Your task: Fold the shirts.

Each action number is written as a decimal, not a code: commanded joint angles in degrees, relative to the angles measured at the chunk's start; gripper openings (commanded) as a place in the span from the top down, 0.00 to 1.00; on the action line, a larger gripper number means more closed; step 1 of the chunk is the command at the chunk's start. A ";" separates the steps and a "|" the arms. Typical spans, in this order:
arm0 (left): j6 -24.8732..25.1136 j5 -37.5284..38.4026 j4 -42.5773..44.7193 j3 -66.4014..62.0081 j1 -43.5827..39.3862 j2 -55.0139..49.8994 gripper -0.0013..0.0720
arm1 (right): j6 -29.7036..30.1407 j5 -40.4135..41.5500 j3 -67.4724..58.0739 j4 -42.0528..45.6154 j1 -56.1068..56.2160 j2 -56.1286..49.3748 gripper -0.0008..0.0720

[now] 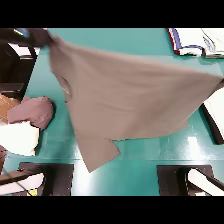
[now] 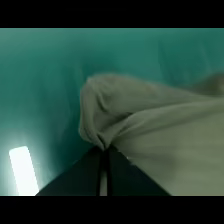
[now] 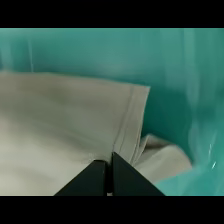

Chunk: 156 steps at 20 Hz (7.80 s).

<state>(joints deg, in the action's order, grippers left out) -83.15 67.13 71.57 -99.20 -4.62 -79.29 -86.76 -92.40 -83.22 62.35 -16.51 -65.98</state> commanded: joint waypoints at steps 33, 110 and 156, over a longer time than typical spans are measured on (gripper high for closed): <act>0.48 -14.51 -18.18 69.85 1.22 20.83 0.16 | 4.83 14.12 17.25 1.62 10.95 2.75 0.43; 0.57 6.95 -3.85 7.15 5.97 -13.75 0.95 | 6.14 8.63 -16.35 6.62 12.74 -29.53 0.97; -7.74 -3.06 -19.47 82.05 4.61 36.85 0.95 | 6.23 10.93 11.61 3.63 11.04 -3.06 0.45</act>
<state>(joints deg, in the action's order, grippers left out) -92.49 62.43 53.30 -16.86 0.01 -42.50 -80.51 -80.99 -75.05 65.71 -3.77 -70.22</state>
